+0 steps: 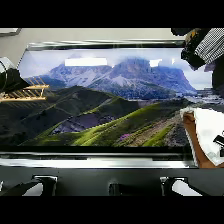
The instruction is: Fold the clothes and pants, and hang the long-sleeved shirts on hangers.
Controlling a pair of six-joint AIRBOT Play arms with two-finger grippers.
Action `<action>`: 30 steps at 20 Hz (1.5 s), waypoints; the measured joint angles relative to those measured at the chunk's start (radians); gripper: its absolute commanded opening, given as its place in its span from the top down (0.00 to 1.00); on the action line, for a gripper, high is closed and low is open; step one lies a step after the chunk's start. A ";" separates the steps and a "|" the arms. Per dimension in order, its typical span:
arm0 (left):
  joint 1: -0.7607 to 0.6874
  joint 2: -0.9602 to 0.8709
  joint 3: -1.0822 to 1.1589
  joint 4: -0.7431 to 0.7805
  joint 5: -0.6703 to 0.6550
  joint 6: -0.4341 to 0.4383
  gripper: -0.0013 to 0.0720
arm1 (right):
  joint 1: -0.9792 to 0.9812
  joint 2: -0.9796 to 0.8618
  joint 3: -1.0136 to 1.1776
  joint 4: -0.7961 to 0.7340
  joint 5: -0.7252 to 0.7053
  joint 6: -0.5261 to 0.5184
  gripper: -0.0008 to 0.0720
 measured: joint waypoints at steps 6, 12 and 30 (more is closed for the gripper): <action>0.000 -0.006 0.000 0.000 0.000 0.000 0.95 | 0.000 0.012 0.006 -0.137 0.008 0.042 0.34; 0.000 -0.051 -0.050 -0.001 0.002 -0.002 0.96 | 0.037 0.056 0.144 0.269 -0.254 0.060 0.72; -0.193 0.053 -0.399 0.181 0.192 0.043 0.95 | 0.750 0.072 0.184 0.619 -0.373 -0.298 0.95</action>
